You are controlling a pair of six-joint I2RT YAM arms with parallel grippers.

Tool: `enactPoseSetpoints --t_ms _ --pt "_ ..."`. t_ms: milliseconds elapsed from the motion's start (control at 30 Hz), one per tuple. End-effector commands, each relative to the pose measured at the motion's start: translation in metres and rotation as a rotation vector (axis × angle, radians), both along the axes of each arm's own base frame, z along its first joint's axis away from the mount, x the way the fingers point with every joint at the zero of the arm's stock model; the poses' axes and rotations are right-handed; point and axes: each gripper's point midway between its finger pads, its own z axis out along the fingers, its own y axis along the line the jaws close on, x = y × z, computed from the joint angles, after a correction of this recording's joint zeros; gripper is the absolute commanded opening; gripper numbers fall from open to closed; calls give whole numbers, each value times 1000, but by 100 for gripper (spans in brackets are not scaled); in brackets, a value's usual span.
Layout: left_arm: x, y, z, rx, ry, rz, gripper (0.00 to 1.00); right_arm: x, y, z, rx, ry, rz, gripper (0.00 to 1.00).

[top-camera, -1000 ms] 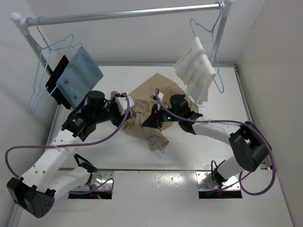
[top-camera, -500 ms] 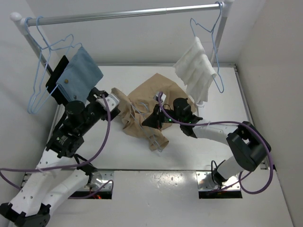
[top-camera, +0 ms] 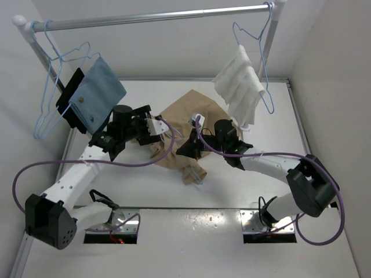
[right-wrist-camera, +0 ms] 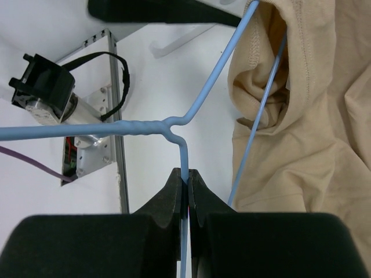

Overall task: Place the t-shirt on the hanger
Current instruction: Place tshirt on hanger

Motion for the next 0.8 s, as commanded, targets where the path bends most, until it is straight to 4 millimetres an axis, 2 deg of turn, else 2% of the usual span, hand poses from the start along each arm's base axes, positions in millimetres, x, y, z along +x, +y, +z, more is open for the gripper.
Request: enactPoseSetpoints --t_ms 0,33,67,100,133,167,200,233,267,333,367,400,433,500,533,567,633,733,767 --pt "9 -5 23 -21 -60 -124 89 6 6 34 60 -137 20 0" --pt "12 -5 21 -2 -69 -151 89 8 7 39 65 -158 21 0" --pt "8 -8 9 3 -29 -193 90 5 8 40 64 -161 42 0" --pt "10 -7 8 27 -35 -219 90 7 8 42 52 -161 44 0" --pt "10 -9 1 38 -9 -244 90 7 9 39 38 -168 62 0" --pt "3 -15 -24 45 103 -298 88 6 10 40 33 -169 73 0" --pt "8 -18 -17 44 108 -327 86 6 9 38 21 -165 76 0" --pt "8 -19 -20 50 126 -362 85 7 10 40 20 -173 77 0" --pt "2 -24 -32 39 190 -407 83 6 9 45 25 -192 78 0" --pt "0 -26 -33 68 173 -454 75 6 9 45 26 -192 78 0" --pt "-1 -25 -38 78 185 -463 71 7 10 55 43 -215 77 0" --pt "-6 -26 -41 77 204 -478 65 9 10 55 41 -216 68 0" --pt "-7 -29 -46 83 226 -493 49 9 10 55 41 -216 68 0" --pt "-12 -35 -45 73 253 -525 34 11 9 55 39 -218 59 0" --pt "-16 -35 -44 66 284 -531 15 12 9 55 36 -219 48 0" --pt "-18 -36 -41 58 289 -537 6 15 9 54 33 -220 35 0" --pt "-21 -37 -39 49 299 -545 0 16 7 49 23 -213 22 0" --pt "-27 -39 -21 28 256 -554 0 17 7 39 12 -176 8 0" --pt "-29 -42 -17 29 244 -563 0 20 9 42 12 -176 8 0"
